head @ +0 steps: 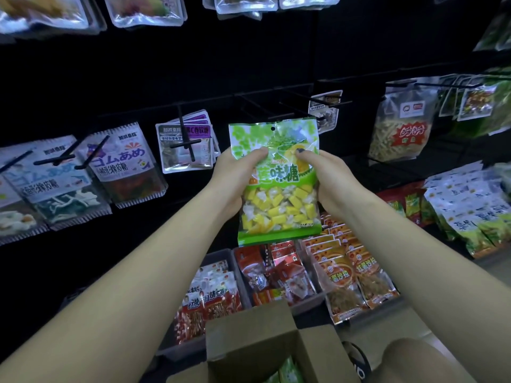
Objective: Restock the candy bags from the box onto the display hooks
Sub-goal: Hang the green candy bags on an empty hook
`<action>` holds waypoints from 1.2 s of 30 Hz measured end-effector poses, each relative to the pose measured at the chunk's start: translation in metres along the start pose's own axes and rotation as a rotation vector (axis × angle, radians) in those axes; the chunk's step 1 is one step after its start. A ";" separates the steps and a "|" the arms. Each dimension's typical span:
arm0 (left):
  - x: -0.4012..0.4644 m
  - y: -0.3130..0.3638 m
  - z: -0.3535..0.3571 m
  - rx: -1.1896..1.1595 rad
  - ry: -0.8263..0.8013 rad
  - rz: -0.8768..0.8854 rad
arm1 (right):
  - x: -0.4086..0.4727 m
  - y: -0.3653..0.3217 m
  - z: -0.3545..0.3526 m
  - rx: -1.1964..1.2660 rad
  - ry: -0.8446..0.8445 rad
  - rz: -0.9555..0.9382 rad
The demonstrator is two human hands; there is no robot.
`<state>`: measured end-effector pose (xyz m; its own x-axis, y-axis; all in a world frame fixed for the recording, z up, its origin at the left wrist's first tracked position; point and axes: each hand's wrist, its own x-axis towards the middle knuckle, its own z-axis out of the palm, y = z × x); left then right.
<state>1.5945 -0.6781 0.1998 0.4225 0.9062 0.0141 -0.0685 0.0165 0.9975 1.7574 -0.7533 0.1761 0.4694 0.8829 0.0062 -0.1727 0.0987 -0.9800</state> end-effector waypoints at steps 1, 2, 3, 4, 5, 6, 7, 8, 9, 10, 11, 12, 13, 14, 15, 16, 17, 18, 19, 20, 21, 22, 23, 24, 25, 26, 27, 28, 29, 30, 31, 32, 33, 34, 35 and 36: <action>0.001 0.000 0.000 -0.001 0.003 -0.002 | 0.002 -0.001 0.000 0.003 0.005 0.003; 0.002 0.000 0.000 -0.004 0.007 -0.005 | 0.002 -0.002 0.000 0.004 0.007 0.008; 0.003 -0.001 0.000 -0.008 0.011 -0.008 | 0.004 -0.001 0.001 0.001 0.010 0.011; 0.003 -0.001 0.000 -0.016 0.012 -0.014 | 0.005 -0.001 0.001 -0.005 0.009 0.013; 0.004 -0.002 0.000 -0.027 0.015 -0.022 | 0.007 0.000 0.001 -0.015 0.006 0.014; 0.004 -0.003 0.000 -0.037 0.019 -0.030 | 0.008 0.001 0.001 -0.028 0.002 0.020; 0.005 -0.004 0.000 -0.042 0.021 -0.034 | 0.010 0.002 0.000 -0.034 -0.002 0.023; 0.006 -0.004 0.000 -0.042 0.023 -0.038 | 0.011 0.002 0.000 -0.033 -0.006 0.027; 0.007 -0.004 0.000 -0.036 0.022 -0.039 | 0.013 0.002 -0.001 -0.029 -0.008 0.031; 0.009 -0.004 0.000 -0.030 0.018 -0.039 | 0.014 0.002 -0.001 -0.026 -0.011 0.036; 0.011 -0.004 0.001 -0.026 0.017 -0.037 | 0.017 0.003 -0.002 -0.023 -0.006 0.036; 0.013 -0.004 0.001 -0.024 0.018 -0.036 | 0.018 0.003 -0.002 -0.022 -0.006 0.035; 0.015 -0.005 0.001 -0.019 0.022 -0.034 | 0.020 0.003 -0.002 -0.022 -0.007 0.032; 0.016 -0.005 0.001 -0.015 0.023 -0.030 | 0.022 0.004 -0.002 -0.026 -0.008 0.035; 0.018 -0.007 0.001 -0.011 0.025 -0.026 | 0.024 0.006 -0.003 -0.029 -0.009 0.039; 0.019 -0.008 0.001 -0.011 0.024 -0.022 | 0.025 0.007 -0.003 -0.026 -0.013 0.045; 0.021 -0.010 0.000 -0.008 0.027 -0.022 | 0.027 0.008 -0.003 -0.021 -0.017 0.046; 0.022 -0.012 -0.001 -0.008 0.029 -0.022 | 0.028 0.009 -0.003 -0.017 -0.022 0.049; 0.023 -0.014 -0.002 -0.010 0.032 -0.023 | 0.030 0.010 -0.003 -0.016 -0.017 0.052; 0.025 -0.015 -0.003 -0.015 0.028 -0.020 | 0.031 0.011 -0.003 -0.019 -0.017 0.055; 0.026 -0.016 -0.003 -0.016 0.026 -0.018 | 0.033 0.013 -0.002 -0.022 -0.015 0.055; 0.027 -0.017 -0.004 -0.015 0.026 -0.014 | 0.034 0.014 -0.002 -0.024 -0.021 0.055; 0.028 -0.017 -0.005 -0.012 0.030 -0.009 | 0.036 0.015 -0.001 -0.025 -0.022 0.055; 0.029 -0.017 -0.005 -0.006 0.033 0.000 | 0.037 0.015 -0.001 -0.022 -0.023 0.054; 0.029 -0.018 -0.004 0.006 0.042 0.012 | 0.037 0.016 -0.001 -0.017 -0.024 0.047; 0.030 -0.018 -0.004 0.020 0.048 0.025 | 0.037 0.016 -0.001 -0.011 -0.026 0.042; 0.031 -0.018 -0.004 0.028 0.052 0.034 | 0.038 0.016 -0.002 0.001 -0.021 0.037; 0.031 -0.019 -0.004 0.033 0.056 0.038 | 0.038 0.016 -0.001 0.009 -0.018 0.034; 0.031 -0.018 -0.004 0.038 0.058 0.036 | 0.040 0.018 -0.002 0.013 -0.012 0.034; 0.032 -0.019 -0.004 0.037 0.057 0.036 | 0.041 0.019 -0.001 0.011 -0.010 0.037; 0.032 -0.019 -0.004 0.041 0.056 0.035 | 0.043 0.020 -0.001 0.006 -0.010 0.041; 0.035 -0.020 -0.005 0.047 0.061 0.036 | 0.045 0.020 0.000 -0.004 -0.013 0.045; 0.036 -0.020 -0.005 0.058 0.073 0.032 | 0.048 0.021 0.001 -0.018 -0.012 0.047; 0.038 -0.022 -0.006 0.070 0.086 0.034 | 0.051 0.022 0.002 -0.028 -0.008 0.047; 0.042 -0.023 -0.007 0.079 0.103 0.039 | 0.055 0.022 0.003 -0.034 -0.005 0.043; 0.046 -0.024 -0.009 0.092 0.112 0.050 | 0.059 0.023 0.005 -0.037 -0.003 0.038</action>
<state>1.6070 -0.6332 0.1756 0.3167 0.9465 0.0613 -0.0015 -0.0641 0.9979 1.7771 -0.6969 0.1552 0.4604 0.8872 -0.0307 -0.1583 0.0481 -0.9862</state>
